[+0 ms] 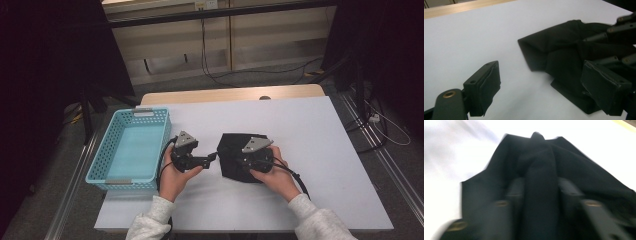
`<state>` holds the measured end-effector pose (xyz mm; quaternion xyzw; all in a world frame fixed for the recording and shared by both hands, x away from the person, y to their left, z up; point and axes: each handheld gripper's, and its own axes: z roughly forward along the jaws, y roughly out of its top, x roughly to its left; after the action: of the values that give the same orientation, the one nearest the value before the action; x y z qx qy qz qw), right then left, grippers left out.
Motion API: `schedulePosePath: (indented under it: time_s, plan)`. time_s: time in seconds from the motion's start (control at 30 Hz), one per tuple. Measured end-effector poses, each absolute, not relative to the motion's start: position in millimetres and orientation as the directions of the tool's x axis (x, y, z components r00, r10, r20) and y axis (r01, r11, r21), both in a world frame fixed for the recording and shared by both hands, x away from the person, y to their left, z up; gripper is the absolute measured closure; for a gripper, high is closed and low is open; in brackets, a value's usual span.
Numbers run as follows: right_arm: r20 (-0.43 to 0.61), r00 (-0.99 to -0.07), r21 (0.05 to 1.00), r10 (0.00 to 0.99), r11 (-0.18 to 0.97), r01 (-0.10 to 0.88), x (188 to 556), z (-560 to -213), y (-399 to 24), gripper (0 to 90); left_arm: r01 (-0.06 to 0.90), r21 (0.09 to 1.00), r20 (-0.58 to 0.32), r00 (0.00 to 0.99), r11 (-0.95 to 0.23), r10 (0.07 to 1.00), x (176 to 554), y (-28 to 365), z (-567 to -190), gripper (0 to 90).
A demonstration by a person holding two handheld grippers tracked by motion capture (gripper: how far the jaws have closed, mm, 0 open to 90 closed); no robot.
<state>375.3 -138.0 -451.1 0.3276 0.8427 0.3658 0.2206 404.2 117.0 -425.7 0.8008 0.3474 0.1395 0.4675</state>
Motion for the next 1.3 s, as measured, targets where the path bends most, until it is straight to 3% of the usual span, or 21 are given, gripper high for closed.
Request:
schedulePosePath:
  time_s: [0.07,0.2,0.37,0.43,0.5,0.6,0.8,1.1,1.2,1.3]
  plan:
    - [-0.106,-0.687,0.774,0.719,0.493,0.397,374,-448,-140,72.6,0.421,0.842,-0.087,0.723,-0.338,0.685,405,117,-425,15.6]
    - [0.003,-0.669,0.82,0.743,0.381,0.427,372,-435,-150,75.8,0.426,0.844,-0.1,0.721,-0.326,0.685,405,118,-426,15.6]
    - [0.174,-0.652,0.867,0.738,0.198,0.456,363,-413,-173,77.2,0.424,0.845,-0.095,0.72,-0.327,0.687,405,119,-425,15.6]
    - [0.277,-0.638,0.874,0.719,0.088,0.479,362,-407,-185,86.0,0.427,0.846,-0.103,0.718,-0.319,0.688,406,119,-424,15.6]
    - [0.351,-0.594,0.865,0.724,-0.008,0.501,363,-408,-199,86.2,0.427,0.847,-0.104,0.717,-0.317,0.689,405,118,-425,15.6]
    - [0.192,-0.539,0.868,0.82,0.114,0.483,366,-420,-216,86.6,0.429,0.841,-0.101,0.724,-0.33,0.683,405,117,-426,15.6]
    - [0.18,-0.452,0.848,0.874,0.095,0.521,374,-437,-245,86.7,0.429,0.843,-0.108,0.725,-0.323,0.68,406,116,-426,15.6]
    - [0.04,-0.377,0.773,0.925,0.211,0.599,365,-454,-269,85.5,0.416,0.841,-0.09,0.737,-0.345,0.67,404,110,-427,15.6]
    - [0.025,-0.367,0.776,0.93,0.213,0.593,359,-455,-276,78.3,0.413,0.838,-0.085,0.745,-0.358,0.661,405,109,-427,15.6]
    - [0.017,-0.355,0.805,0.935,0.198,0.56,356,-447,-277,63.1,0.419,0.838,-0.094,0.743,-0.35,0.663,405,108,-427,15.6]
